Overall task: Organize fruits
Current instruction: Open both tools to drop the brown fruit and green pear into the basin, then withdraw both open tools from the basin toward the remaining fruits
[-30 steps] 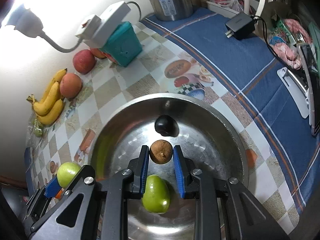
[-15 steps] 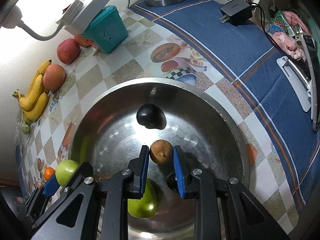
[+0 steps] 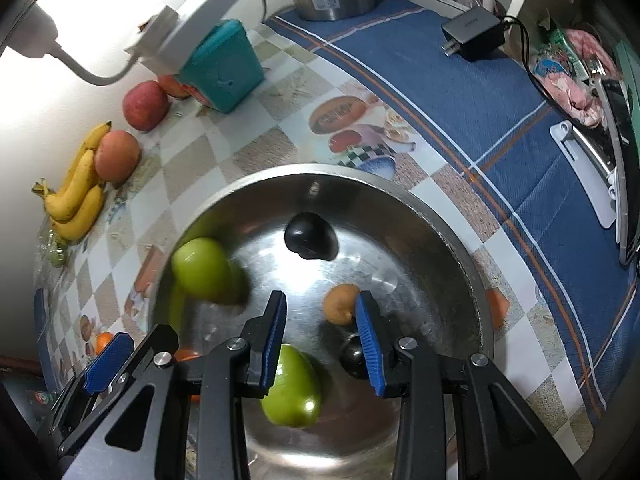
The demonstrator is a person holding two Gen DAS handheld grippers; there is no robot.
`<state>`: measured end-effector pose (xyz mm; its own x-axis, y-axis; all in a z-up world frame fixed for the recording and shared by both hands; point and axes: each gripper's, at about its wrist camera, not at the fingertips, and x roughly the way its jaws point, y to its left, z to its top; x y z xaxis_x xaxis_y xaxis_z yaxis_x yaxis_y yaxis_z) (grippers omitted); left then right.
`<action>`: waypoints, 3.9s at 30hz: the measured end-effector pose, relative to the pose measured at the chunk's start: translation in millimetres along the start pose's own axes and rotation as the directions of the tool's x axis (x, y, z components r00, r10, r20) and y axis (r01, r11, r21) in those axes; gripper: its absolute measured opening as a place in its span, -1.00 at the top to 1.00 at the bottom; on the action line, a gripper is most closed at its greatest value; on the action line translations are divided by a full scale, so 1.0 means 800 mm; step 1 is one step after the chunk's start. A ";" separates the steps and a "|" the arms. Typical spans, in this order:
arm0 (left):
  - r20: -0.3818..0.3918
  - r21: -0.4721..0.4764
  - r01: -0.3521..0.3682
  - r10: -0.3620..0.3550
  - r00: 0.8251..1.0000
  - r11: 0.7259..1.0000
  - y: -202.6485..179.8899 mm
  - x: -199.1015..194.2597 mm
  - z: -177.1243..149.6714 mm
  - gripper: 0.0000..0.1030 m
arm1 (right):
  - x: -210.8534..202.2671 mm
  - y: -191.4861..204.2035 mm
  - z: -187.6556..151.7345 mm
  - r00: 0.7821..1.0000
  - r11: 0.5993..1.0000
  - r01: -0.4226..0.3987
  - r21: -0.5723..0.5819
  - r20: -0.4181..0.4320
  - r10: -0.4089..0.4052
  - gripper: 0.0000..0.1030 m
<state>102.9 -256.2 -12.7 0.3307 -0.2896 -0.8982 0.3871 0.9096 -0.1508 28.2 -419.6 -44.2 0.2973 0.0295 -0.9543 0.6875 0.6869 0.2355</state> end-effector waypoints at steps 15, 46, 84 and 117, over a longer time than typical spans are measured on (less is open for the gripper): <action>0.011 -0.212 -0.114 0.119 0.993 0.971 0.106 -0.048 -0.033 -0.51 | -0.037 0.040 -0.028 0.999 0.992 -0.026 -0.122 0.039 0.030 0.27; -0.065 -0.418 -0.174 0.162 0.985 0.891 0.184 -0.046 -0.073 -1.00 | -0.012 0.102 -0.068 0.999 0.946 0.048 -0.320 0.014 -0.046 -0.69; -0.029 -0.430 -0.264 0.279 0.960 0.863 0.230 -0.080 -0.069 -1.00 | -0.019 0.142 -0.088 0.998 0.919 -0.052 -0.390 0.023 0.066 -0.91; -0.009 -0.481 -0.215 0.240 0.971 0.850 0.316 -0.074 -0.054 -1.00 | 0.007 0.232 -0.100 0.982 0.843 -0.161 -0.513 -0.002 0.187 -0.90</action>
<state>144.2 3.9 -15.1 0.4061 -0.0600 -0.9119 -0.1561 0.9786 -0.1339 104.7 -233.8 -20.5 0.4189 0.1588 -0.8940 0.1917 0.9469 0.2580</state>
